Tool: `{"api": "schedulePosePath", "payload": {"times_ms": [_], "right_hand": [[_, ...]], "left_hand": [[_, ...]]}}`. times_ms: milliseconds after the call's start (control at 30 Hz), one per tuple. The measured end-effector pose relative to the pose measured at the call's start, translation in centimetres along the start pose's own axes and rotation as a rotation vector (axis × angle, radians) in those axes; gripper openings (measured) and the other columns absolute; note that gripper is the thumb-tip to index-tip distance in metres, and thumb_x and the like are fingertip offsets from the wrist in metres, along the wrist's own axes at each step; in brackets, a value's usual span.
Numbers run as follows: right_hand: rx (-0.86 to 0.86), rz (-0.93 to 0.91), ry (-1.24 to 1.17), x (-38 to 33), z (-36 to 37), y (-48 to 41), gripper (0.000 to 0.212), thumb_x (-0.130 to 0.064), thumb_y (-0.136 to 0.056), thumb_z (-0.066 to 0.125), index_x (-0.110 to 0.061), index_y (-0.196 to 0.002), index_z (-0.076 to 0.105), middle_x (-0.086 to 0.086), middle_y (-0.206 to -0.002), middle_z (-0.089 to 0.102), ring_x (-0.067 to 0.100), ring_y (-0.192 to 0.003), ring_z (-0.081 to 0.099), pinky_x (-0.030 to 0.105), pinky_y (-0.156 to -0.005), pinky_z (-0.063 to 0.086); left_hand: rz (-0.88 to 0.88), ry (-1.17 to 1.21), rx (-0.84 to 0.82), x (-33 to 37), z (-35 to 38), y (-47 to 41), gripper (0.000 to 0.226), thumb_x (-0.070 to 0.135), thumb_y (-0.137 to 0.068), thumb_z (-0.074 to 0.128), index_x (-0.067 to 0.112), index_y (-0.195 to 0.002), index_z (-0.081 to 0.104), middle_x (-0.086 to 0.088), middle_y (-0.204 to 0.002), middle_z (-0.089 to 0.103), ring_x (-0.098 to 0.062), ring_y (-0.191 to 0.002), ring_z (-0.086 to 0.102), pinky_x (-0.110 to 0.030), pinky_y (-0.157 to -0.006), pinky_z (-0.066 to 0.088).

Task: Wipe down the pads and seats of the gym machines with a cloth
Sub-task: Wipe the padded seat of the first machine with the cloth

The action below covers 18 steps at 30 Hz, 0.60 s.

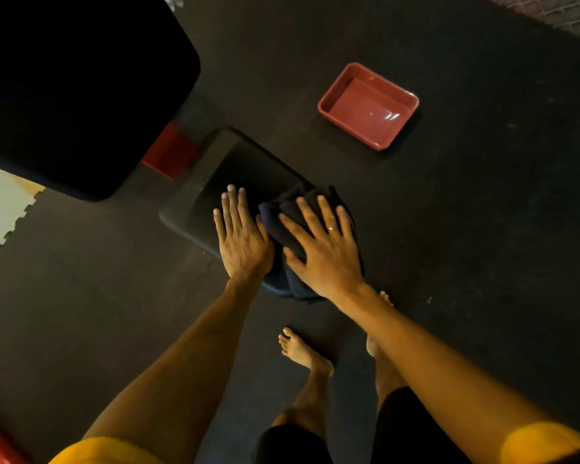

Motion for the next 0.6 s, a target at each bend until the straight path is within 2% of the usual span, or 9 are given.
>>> {"api": "schedulePosePath", "payload": {"times_ms": [100, 200, 233, 267, 333, 400, 467, 533, 600], "right_hand": [[-0.060, 0.135, -0.060, 3.0, -0.1, -2.2, 0.063, -0.057, -0.096, 0.045, -0.042, -0.156, 0.033, 0.002, -0.168, 0.026, 0.035, -0.152, 0.026, 0.056, -0.119, 0.029], [-0.185, 0.384, -0.312, 4.0, 0.1, -9.4, 0.067, -0.060, -0.098, 0.043, -0.038, -0.159, 0.027, 0.006, -0.160, 0.038, 0.038, -0.140, 0.044, 0.053, -0.110, 0.039], [-0.230, 0.399, -0.362, 3.2, 0.5, -11.5, 0.068, -0.061, -0.099, 0.042, -0.036, -0.160, 0.025, 0.007, -0.158, 0.040, 0.039, -0.137, 0.046, 0.053, -0.109, 0.039], [-0.250, 0.353, -0.317, 2.2, 0.8, -12.8, 0.069, -0.060, -0.100, 0.042, -0.035, -0.161, 0.022, 0.010, -0.160, 0.037, 0.040, -0.139, 0.045, 0.055, -0.110, 0.037], [-0.222, 0.149, -0.117, -0.4, 1.2, -13.0, 0.071, -0.060, -0.100, 0.041, -0.035, -0.162, 0.018, 0.015, -0.166, 0.026, 0.044, -0.145, 0.035, 0.060, -0.113, 0.033], [-0.164, -0.088, -0.005, -1.2, 1.1, -10.8, 0.067, -0.060, -0.099, 0.040, -0.036, -0.161, 0.026, 0.014, -0.168, 0.019, 0.045, -0.151, 0.024, 0.062, -0.116, 0.027], [-0.135, -0.312, -0.011, 0.2, 0.5, -8.7, 0.063, -0.059, -0.100, 0.039, -0.037, -0.158, 0.034, 0.008, -0.169, 0.020, 0.041, -0.154, 0.018, 0.061, -0.120, 0.023], [-0.168, -0.422, -0.052, 1.9, 0.1, -7.7, 0.060, -0.057, -0.100, 0.039, -0.037, -0.157, 0.035, 0.004, -0.170, 0.021, 0.037, -0.156, 0.015, 0.060, -0.122, 0.022], [-0.221, -0.405, -0.079, 2.6, 0.1, -7.6, 0.060, -0.055, -0.101, 0.038, -0.037, -0.158, 0.034, 0.003, -0.170, 0.019, 0.037, -0.156, 0.014, 0.060, -0.122, 0.022]], "left_hand": [[-0.083, 0.050, 0.033, 0.0, -0.6, 0.2, 0.063, 0.034, -0.105, 0.030, 0.007, -0.160, 0.015, -0.011, -0.169, 0.009, -0.022, -0.157, 0.001, -0.039, -0.127, -0.004], [-0.185, 0.054, 0.054, -0.2, -0.7, 0.3, 0.066, 0.036, -0.105, 0.033, 0.006, -0.160, 0.013, -0.011, -0.169, 0.006, -0.021, -0.156, -0.002, -0.040, -0.127, -0.006], [-0.219, 0.053, 0.064, -0.5, -0.7, 0.4, 0.067, 0.037, -0.104, 0.033, 0.006, -0.161, 0.013, -0.011, -0.169, 0.006, -0.021, -0.156, -0.002, -0.040, -0.127, -0.006], [-0.232, 0.052, 0.070, -0.7, -0.6, 0.5, 0.068, 0.037, -0.103, 0.033, 0.006, -0.160, 0.013, -0.012, -0.169, 0.006, -0.021, -0.156, -0.002, -0.040, -0.127, -0.006], [-0.249, 0.045, 0.084, -1.0, -0.6, 0.6, 0.069, 0.038, -0.102, 0.033, 0.006, -0.161, 0.013, -0.011, -0.169, 0.007, -0.021, -0.157, -0.001, -0.041, -0.127, -0.005], [-0.259, 0.065, 0.093, -1.3, -0.6, 0.5, 0.069, 0.038, -0.101, 0.032, 0.007, -0.160, 0.015, -0.011, -0.169, 0.009, -0.021, -0.157, 0.001, -0.040, -0.127, -0.004], [-0.274, 0.083, 0.105, -1.1, -0.9, 0.3, 0.068, 0.037, -0.100, 0.032, 0.008, -0.160, 0.018, -0.011, -0.169, 0.010, -0.022, -0.157, 0.002, -0.038, -0.127, -0.006], [-0.299, 0.094, 0.102, -1.1, -1.0, 0.0, 0.068, 0.036, -0.100, 0.033, 0.008, -0.160, 0.019, -0.012, -0.169, 0.010, -0.022, -0.157, 0.002, -0.037, -0.127, -0.007], [-0.299, 0.091, 0.080, -1.0, -0.9, 0.5, 0.068, 0.036, -0.100, 0.035, 0.007, -0.160, 0.020, -0.012, -0.169, 0.011, -0.023, -0.157, 0.003, -0.040, -0.127, -0.004]]}}
Point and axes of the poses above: each hand's wrist, its own y-axis away from the middle knuckle, its own z-axis out of the palm, x = y × z, the point moved 6 cm from there along -y, towards the middle knuckle
